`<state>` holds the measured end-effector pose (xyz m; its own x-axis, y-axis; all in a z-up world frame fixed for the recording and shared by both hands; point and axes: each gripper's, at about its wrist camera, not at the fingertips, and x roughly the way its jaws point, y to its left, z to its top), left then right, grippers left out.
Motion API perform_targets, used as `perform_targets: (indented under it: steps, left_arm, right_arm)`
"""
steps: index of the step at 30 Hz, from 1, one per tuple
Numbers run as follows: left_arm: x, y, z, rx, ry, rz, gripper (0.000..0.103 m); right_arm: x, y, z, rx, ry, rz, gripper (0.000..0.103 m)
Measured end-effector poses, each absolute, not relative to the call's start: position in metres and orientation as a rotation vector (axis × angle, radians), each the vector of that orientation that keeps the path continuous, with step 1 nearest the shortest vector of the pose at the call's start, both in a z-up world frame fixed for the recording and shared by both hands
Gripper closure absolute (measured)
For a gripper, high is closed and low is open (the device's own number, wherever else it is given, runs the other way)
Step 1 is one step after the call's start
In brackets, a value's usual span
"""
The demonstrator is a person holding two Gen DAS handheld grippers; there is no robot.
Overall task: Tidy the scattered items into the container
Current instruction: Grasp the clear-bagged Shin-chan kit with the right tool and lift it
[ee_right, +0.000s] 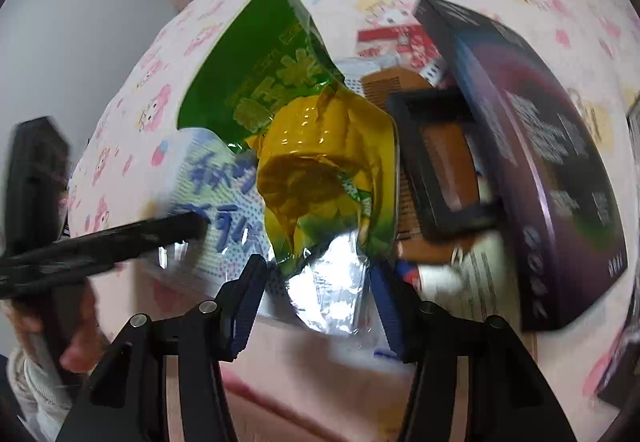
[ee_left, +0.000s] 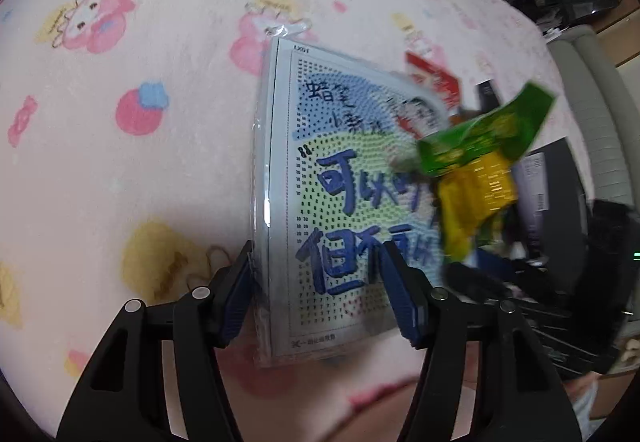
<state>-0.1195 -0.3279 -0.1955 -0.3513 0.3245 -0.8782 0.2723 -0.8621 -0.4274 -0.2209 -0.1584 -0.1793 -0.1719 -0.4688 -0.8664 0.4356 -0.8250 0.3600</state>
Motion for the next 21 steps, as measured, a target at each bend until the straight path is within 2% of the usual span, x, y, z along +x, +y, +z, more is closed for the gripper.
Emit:
perform_targets:
  steps: [2, 4, 9, 13, 18, 21]
  left_arm:
    - [-0.123, -0.338, -0.206, -1.751, -0.918, 2.403, 0.039]
    - [-0.122, -0.342, -0.199, -1.735, -0.924, 2.435, 0.045]
    - [-0.110, -0.327, -0.149, -1.672, -0.770, 2.541, 0.053]
    - [-0.094, -0.314, -0.108, -1.611, -0.663, 2.589, 0.055]
    - [-0.092, -0.285, -0.074, -1.592, -0.526, 2.662, 0.053]
    - [-0.084, -0.279, -0.063, -1.558, -0.512, 2.697, 0.053]
  right_arm:
    - [-0.226, -0.174, -0.189, 1.507, 0.043, -2.035, 0.051]
    - [-0.233, -0.181, -0.191, 1.509, 0.021, -2.016, 0.051]
    - [-0.247, -0.179, -0.174, 1.490, -0.173, -1.976, 0.054]
    - [-0.253, -0.168, -0.157, 1.467, -0.394, -1.907, 0.054]
    - [-0.255, -0.172, -0.139, 1.456, -0.482, -1.865, 0.055]
    - [-0.255, -0.185, -0.123, 1.425, -0.480, -1.864, 0.055]
